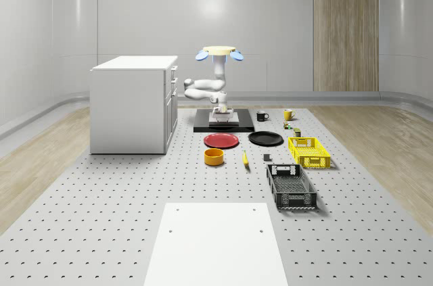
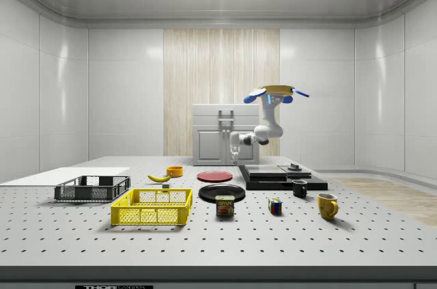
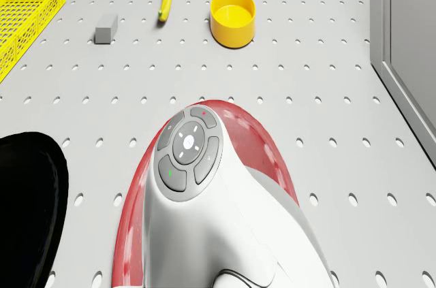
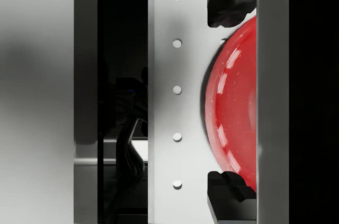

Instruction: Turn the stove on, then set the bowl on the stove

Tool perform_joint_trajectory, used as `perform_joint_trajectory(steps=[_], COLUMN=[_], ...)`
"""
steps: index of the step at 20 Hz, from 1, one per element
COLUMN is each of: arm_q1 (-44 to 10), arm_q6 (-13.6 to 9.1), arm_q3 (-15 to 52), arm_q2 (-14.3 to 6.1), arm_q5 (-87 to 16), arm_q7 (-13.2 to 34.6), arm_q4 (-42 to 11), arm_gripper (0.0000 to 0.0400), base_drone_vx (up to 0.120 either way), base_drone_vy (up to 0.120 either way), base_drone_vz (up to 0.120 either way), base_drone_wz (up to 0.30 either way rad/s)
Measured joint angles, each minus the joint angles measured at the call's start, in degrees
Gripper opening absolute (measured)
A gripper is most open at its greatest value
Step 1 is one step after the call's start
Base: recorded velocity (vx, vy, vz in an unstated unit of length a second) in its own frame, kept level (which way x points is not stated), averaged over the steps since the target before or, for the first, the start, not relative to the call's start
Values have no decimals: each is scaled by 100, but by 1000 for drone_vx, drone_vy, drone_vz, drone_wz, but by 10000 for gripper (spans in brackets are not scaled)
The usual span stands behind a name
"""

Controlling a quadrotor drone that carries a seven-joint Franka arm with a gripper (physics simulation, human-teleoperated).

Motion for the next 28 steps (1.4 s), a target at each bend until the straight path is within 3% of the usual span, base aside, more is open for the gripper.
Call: perform_joint_trajectory(steps=[28], arm_q1=[-18], arm_q6=[52], arm_q3=[9], arm_q2=[-55], arm_q5=[24], arm_q7=[14], arm_q4=[3], arm_gripper=[400], base_drone_vx=[120], base_drone_vy=[0], base_drone_vz=[0], base_drone_wz=[0])
